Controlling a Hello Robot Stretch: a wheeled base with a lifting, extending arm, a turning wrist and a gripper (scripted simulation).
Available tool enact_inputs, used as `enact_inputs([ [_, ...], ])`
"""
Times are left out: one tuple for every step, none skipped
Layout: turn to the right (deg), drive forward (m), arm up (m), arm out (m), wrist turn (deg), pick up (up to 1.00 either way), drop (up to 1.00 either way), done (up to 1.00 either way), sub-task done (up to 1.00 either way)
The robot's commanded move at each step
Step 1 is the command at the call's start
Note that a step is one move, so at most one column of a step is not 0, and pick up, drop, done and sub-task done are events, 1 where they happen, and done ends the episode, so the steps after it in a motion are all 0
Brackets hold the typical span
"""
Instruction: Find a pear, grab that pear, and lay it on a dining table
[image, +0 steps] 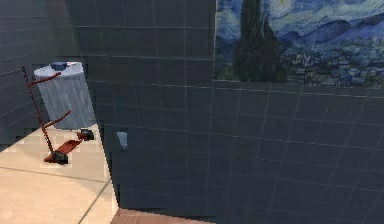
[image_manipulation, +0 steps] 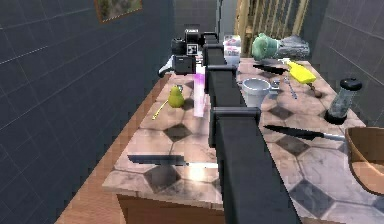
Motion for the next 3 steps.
enact_inputs([
  [0.0, 0.0, -0.12, 0.0, 0.0, 0.0, 0.0, 0.0, 0.0],
  [0.0, 0.0, 0.0, 0.0, 0.0, 1.0, 0.0, 0.0, 0.0],
  [0.0, 0.0, 0.1, 0.0, 0.0, 0.0, 0.0, 0.0, 0.0],
])
